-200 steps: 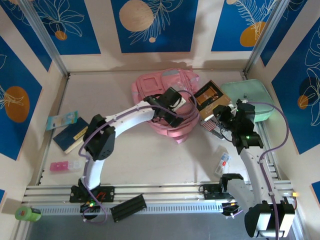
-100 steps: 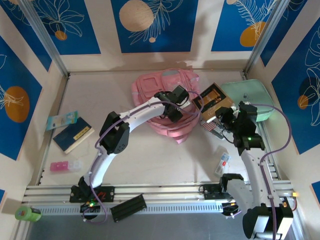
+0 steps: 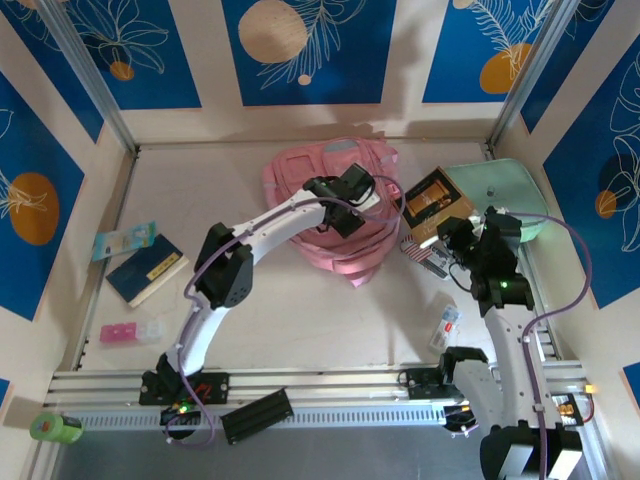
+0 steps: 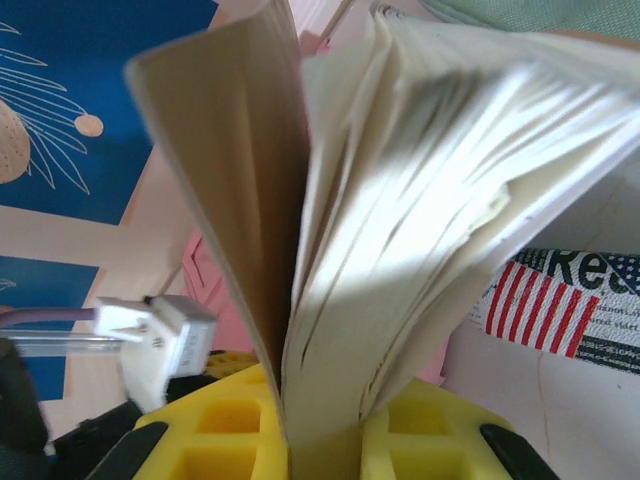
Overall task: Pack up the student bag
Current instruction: Open the student bag at the center of the table, then place the book in the student bag.
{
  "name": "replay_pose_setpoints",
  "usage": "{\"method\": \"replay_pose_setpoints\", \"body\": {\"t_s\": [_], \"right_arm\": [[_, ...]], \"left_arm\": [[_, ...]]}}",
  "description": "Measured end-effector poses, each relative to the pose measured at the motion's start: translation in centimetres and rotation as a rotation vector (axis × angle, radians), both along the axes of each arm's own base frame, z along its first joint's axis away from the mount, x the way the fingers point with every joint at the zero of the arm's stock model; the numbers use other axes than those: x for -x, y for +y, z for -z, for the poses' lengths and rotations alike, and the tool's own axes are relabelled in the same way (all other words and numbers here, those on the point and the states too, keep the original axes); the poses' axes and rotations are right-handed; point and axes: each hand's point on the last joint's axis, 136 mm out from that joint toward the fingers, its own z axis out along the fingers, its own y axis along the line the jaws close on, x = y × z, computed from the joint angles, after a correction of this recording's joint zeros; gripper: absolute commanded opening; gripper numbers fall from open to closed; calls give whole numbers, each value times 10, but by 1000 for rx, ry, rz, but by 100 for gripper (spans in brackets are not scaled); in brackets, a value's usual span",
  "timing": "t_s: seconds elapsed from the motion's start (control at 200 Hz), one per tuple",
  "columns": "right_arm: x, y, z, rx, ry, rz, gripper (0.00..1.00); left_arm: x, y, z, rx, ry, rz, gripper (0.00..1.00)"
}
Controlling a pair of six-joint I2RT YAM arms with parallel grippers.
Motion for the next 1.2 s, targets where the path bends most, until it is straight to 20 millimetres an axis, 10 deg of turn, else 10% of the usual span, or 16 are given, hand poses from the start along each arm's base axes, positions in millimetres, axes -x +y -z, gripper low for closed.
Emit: {"method": "replay_pose_setpoints", "body": {"t_s": [0.435,0.855,1.2], "right_arm": [[12,-2,-3,55,-16,-11,11],[17,62,21,-148,-20,-211,12],[-30,135,41,-288,65,-337,12]], "left_arm": [[-6,26,-143,233,-296,-102,0],[-13,24,-144,272,-308,-151,0],[-10,19,-148,307,-282,-151,0]]}}
